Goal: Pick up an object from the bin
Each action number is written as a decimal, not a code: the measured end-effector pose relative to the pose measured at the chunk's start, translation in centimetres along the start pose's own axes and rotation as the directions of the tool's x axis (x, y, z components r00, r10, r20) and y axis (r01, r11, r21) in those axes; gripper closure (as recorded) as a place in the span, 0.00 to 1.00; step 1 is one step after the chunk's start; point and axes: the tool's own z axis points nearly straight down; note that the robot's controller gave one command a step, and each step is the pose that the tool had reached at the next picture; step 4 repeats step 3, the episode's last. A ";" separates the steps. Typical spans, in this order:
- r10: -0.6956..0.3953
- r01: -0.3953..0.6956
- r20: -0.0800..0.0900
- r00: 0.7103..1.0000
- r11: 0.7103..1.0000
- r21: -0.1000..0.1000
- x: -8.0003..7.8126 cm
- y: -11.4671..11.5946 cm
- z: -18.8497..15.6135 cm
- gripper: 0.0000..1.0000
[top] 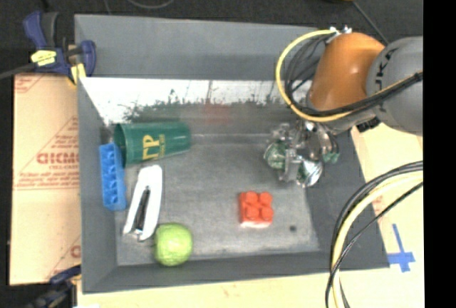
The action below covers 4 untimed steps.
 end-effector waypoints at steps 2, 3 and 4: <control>0.001 -0.001 0.001 1.000 1.000 0.000 -0.1 0.0 -1.7 1.00; 0.001 -0.001 0.002 1.000 1.000 0.001 -0.1 0.0 -2.3 1.00; 0.001 -0.001 0.002 1.000 1.000 0.001 -0.1 0.0 -2.3 1.00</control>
Offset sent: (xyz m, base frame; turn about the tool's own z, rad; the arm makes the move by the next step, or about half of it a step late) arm -0.0001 0.0000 0.0309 0.0000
